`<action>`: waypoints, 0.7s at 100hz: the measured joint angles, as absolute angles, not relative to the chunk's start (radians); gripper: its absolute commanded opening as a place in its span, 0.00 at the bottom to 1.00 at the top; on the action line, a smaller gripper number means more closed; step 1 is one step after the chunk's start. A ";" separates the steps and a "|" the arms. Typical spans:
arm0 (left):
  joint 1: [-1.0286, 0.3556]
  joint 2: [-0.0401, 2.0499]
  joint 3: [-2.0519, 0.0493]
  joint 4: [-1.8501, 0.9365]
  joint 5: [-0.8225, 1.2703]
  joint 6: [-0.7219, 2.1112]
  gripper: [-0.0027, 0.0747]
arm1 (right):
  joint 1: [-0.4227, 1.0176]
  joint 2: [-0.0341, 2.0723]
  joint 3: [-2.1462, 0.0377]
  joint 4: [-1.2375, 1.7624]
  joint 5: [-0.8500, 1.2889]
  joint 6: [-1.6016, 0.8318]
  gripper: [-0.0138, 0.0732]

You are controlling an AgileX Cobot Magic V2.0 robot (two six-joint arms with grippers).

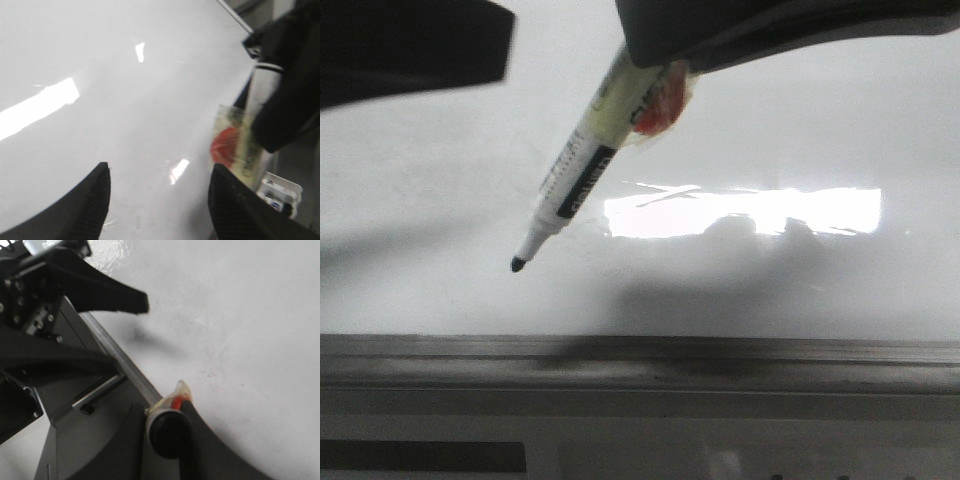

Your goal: Write number 6 on whiteboard

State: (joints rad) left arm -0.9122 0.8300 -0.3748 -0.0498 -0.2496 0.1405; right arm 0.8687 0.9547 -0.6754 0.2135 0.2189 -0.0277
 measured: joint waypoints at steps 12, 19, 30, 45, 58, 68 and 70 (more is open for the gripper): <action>-0.795 0.725 -0.375 -0.077 -0.190 0.139 0.54 | 0.824 0.955 -0.681 0.214 0.221 -0.011 0.09; -0.750 0.670 -0.375 -0.083 -0.172 0.137 0.52 | 0.787 0.959 -0.701 0.214 0.227 -0.009 0.09; -0.714 0.613 -0.375 -0.085 -0.161 0.137 0.52 | 0.713 0.980 -0.758 0.214 0.240 -0.009 0.09; -0.708 0.596 -0.375 -0.086 -0.146 0.137 0.52 | 0.633 1.032 -0.865 0.214 0.269 -0.013 0.09; -0.708 0.596 -0.375 -0.086 -0.141 0.137 0.52 | 0.614 1.094 -0.908 0.211 0.270 -0.013 0.09; -0.708 0.596 -0.375 -0.086 -0.139 0.137 0.52 | 0.617 1.146 -0.889 0.226 0.275 -0.010 0.09; -0.708 0.596 -0.375 -0.086 -0.139 0.137 0.52 | 0.622 1.154 -0.880 0.239 0.271 -0.011 0.09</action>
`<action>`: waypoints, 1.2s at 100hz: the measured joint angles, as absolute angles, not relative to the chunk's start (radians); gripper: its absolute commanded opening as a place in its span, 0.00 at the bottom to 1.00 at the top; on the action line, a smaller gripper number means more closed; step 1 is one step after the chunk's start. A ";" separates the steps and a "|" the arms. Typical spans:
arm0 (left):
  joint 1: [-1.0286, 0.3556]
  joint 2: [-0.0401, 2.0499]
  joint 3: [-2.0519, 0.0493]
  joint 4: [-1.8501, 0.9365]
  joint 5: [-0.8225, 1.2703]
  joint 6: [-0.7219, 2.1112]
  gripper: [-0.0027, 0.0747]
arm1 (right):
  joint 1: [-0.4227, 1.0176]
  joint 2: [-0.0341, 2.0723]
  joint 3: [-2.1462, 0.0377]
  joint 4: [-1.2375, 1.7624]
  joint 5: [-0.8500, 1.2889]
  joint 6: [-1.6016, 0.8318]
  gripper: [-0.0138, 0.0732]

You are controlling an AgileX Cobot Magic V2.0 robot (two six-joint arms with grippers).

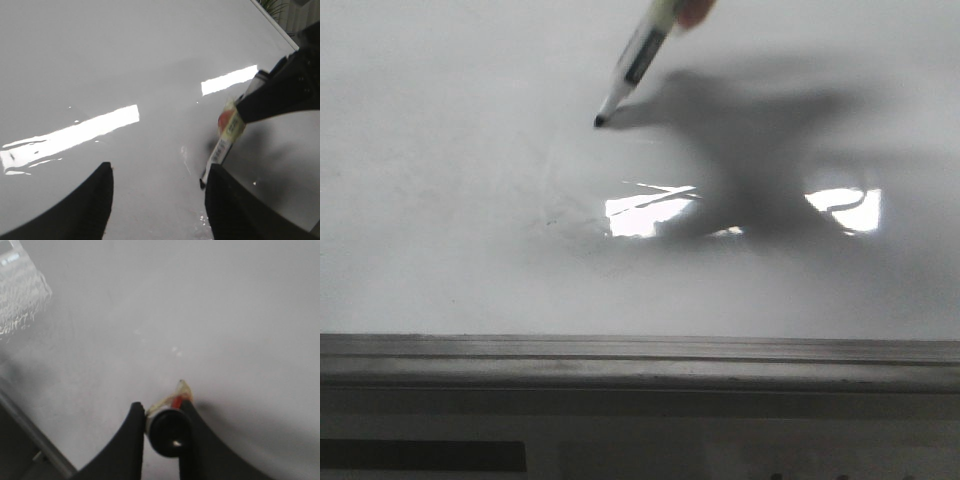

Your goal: Write number 6 on whiteboard

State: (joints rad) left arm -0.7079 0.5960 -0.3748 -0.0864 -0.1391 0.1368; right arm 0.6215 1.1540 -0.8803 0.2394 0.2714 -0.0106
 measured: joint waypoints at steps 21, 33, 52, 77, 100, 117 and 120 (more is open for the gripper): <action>-0.708 0.596 -0.375 -0.086 -0.139 0.137 0.52 | 0.681 1.158 -0.789 0.309 0.274 0.000 0.09; -0.708 0.596 -0.375 -0.086 -0.135 0.137 0.52 | 0.677 1.119 -0.789 0.275 0.295 -0.007 0.09; -0.715 0.596 -0.373 -0.086 -0.057 0.137 0.52 | 0.692 1.154 -0.839 0.247 0.299 -0.009 0.09; -0.807 0.615 -0.369 -0.027 -0.033 0.137 0.52 | 0.742 1.119 -0.846 0.236 0.300 -0.017 0.09; -0.935 0.811 -0.369 0.000 -0.100 0.137 0.52 | 0.805 1.097 -0.852 0.236 0.314 -0.017 0.09; -0.947 0.951 -0.371 0.000 -0.228 0.137 0.51 | 0.831 1.097 -0.852 0.246 0.326 -0.017 0.09; -0.947 0.967 -0.371 0.000 -0.243 0.137 0.50 | 0.831 1.097 -0.852 0.249 0.328 -0.017 0.09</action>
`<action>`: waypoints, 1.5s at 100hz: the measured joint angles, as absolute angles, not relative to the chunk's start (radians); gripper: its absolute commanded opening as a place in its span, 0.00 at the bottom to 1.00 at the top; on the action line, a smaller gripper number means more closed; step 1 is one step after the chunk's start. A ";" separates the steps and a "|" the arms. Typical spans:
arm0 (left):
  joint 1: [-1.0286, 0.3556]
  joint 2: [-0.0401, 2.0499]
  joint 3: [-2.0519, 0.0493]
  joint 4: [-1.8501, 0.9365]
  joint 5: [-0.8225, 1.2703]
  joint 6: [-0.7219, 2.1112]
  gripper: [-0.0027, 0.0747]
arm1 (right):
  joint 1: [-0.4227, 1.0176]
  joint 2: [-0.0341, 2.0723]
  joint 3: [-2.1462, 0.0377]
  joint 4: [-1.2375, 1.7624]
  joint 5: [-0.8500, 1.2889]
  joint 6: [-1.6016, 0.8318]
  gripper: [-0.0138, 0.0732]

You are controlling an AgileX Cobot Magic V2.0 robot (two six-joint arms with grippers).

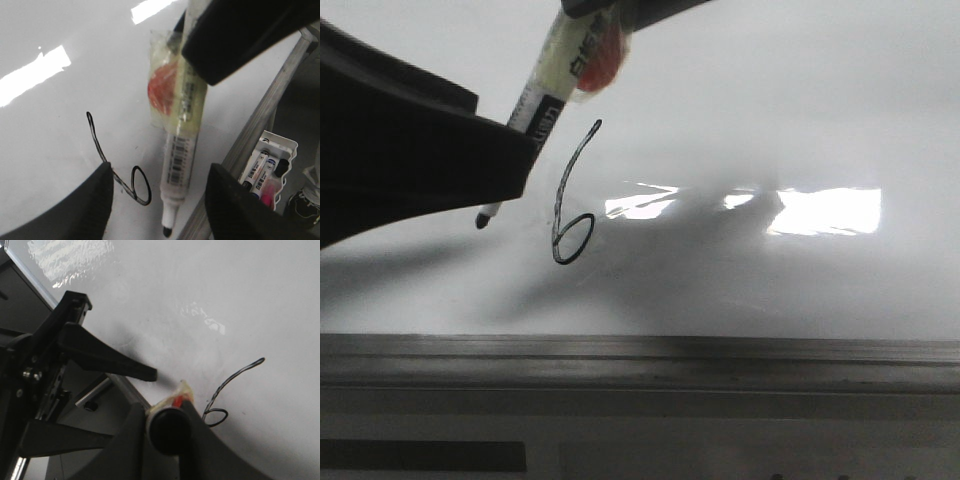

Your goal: Write number 6 on whiteboard

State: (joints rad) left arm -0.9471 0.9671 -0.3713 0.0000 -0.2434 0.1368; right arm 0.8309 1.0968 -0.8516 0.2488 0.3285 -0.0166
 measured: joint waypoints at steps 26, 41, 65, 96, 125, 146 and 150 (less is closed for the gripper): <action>-0.949 0.991 -0.373 -0.007 -0.269 0.137 0.23 | 0.831 1.097 -0.852 0.267 0.330 -0.017 0.09; -0.949 0.993 -0.373 0.000 -0.271 0.137 0.01 | 0.831 1.097 -0.852 0.274 0.323 -0.017 0.09; -0.949 0.993 -0.373 0.007 -0.271 0.139 0.07 | 0.831 1.097 -0.852 0.275 0.323 -0.019 0.09; -0.949 0.995 -0.373 0.000 -0.271 0.137 0.37 | 0.837 1.097 -0.852 0.291 0.329 -0.019 0.09; -0.949 0.996 -0.373 0.000 -0.273 0.137 0.02 | 0.845 1.097 -0.852 0.291 0.313 -0.019 0.09; -0.951 0.996 -0.373 0.012 -0.273 0.142 0.01 | 0.845 1.097 -0.852 0.287 0.309 -0.019 0.31; -0.951 0.996 -0.373 0.012 -0.273 0.134 0.01 | 0.845 1.097 -0.852 0.283 0.307 -0.019 0.42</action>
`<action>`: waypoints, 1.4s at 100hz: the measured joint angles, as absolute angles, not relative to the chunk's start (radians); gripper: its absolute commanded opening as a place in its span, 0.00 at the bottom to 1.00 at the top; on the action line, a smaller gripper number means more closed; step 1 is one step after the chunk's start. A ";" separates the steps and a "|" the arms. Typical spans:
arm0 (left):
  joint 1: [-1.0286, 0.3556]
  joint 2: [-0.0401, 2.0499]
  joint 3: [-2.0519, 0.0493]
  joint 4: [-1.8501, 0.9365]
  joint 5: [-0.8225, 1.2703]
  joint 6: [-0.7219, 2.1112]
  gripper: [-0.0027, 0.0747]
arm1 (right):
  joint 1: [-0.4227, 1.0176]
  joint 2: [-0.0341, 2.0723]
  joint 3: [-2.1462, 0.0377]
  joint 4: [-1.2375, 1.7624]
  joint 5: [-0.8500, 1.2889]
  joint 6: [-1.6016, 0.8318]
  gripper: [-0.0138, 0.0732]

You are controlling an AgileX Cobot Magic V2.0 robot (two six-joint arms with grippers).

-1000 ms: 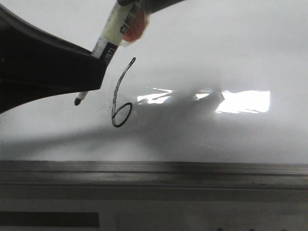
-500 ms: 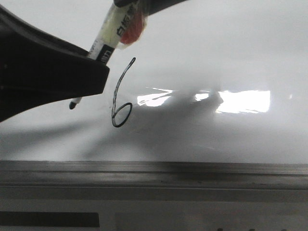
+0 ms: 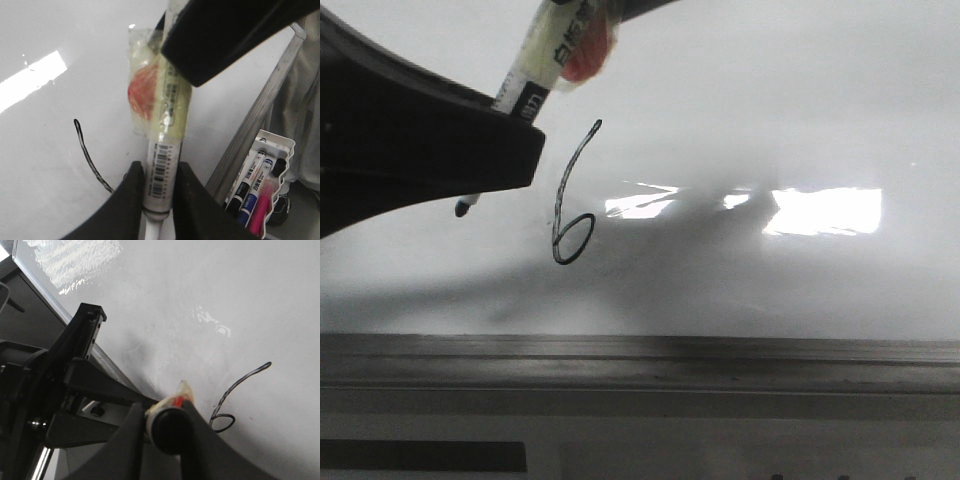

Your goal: Write number 6 on whiteboard

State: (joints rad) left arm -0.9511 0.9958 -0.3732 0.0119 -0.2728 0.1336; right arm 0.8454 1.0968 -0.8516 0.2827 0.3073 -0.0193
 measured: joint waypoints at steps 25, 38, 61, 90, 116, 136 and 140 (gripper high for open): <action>-0.941 1.000 -0.373 -0.323 -0.208 0.015 0.01 | 0.830 1.095 -0.852 0.278 0.302 -0.021 0.69; -0.917 1.034 -0.373 -0.534 -0.200 0.000 0.01 | 0.827 1.095 -0.852 0.276 0.302 -0.021 0.66; -0.895 1.095 -0.379 -0.649 -0.201 0.000 0.01 | 0.827 1.095 -0.852 0.274 0.308 -0.021 0.66; -0.895 1.096 -0.382 -0.659 -0.214 0.000 0.63 | 0.827 1.095 -0.852 0.274 0.312 -0.021 0.66; -0.900 1.068 -0.392 -0.653 -0.232 0.000 0.70 | 0.827 1.095 -0.852 0.274 0.318 -0.021 0.66; -0.894 0.966 -0.379 -0.671 -0.225 0.000 0.67 | 0.827 1.089 -0.852 0.269 0.331 -0.021 0.38; -0.891 0.929 -0.377 -0.661 -0.223 0.000 0.59 | 0.827 1.080 -0.852 0.266 0.331 -0.021 0.23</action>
State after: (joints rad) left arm -0.8915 0.9291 -0.3772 -0.6608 -0.2233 0.0000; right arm 0.8275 1.0804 -0.8516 0.2662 0.3315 -0.0205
